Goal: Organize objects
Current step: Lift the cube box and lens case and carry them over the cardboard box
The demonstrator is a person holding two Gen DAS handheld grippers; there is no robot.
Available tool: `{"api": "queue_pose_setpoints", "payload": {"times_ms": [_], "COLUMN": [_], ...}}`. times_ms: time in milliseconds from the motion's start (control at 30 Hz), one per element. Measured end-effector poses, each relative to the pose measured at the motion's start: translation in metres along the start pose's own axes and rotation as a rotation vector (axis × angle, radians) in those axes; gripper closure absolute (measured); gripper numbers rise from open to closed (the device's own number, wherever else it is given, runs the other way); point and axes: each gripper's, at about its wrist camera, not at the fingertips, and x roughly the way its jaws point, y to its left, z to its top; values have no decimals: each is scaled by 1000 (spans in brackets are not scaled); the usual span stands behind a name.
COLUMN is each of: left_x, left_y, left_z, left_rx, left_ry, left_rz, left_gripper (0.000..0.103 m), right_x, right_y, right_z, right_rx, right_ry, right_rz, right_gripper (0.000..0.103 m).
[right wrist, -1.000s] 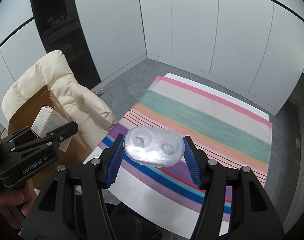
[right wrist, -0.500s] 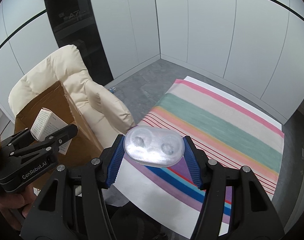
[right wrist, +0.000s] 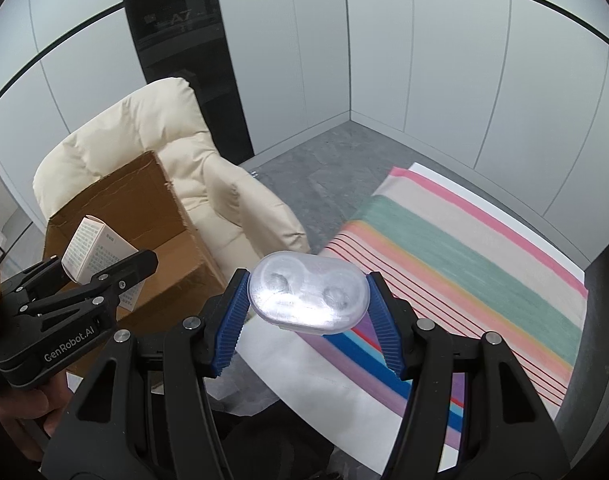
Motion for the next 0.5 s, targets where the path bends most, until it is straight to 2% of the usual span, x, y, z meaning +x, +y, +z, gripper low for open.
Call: {"api": "queue_pose_setpoints", "payload": {"times_ms": [500], "left_x": [-22], "left_y": [51], "left_z": [-14], "left_rx": [-56], "left_ry": [-9], "left_rz": [75], "left_gripper": [51], "right_x": [14], "right_y": [54], "right_z": [14], "right_rx": [-64], "right_ry": [0], "right_rz": [68], "right_gripper": [42]}}
